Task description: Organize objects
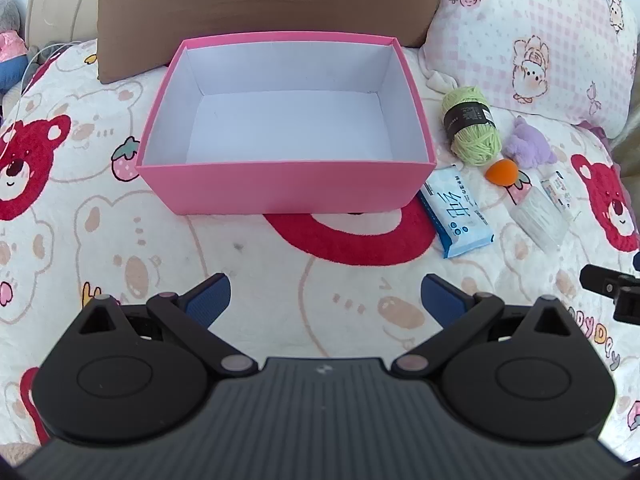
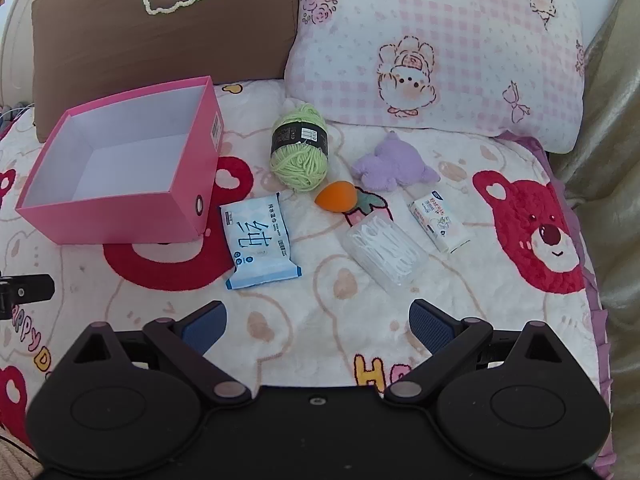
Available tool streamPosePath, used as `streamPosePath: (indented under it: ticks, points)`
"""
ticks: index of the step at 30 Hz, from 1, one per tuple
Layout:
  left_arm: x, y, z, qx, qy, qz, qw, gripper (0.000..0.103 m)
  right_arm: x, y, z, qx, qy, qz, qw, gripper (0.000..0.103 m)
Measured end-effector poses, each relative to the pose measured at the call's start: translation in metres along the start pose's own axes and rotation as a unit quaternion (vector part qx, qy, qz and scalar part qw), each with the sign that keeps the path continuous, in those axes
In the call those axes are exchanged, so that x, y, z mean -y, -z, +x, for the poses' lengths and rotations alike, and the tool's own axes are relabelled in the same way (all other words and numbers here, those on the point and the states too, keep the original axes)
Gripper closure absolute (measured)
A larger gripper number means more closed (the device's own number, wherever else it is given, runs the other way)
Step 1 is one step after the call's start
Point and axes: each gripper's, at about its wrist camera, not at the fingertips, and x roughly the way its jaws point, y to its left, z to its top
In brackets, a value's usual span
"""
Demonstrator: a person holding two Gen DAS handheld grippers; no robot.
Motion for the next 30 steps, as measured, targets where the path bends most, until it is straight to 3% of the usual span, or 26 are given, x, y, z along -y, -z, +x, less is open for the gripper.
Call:
streamPosePath:
  ticks: [30]
  points:
    - [-0.003,0.0024,0.004,-0.009,0.008,-0.005,0.9999,0.0,-0.0017,0.0016,0.0049,-0.012,0.006,-0.002,1.0,0.003]
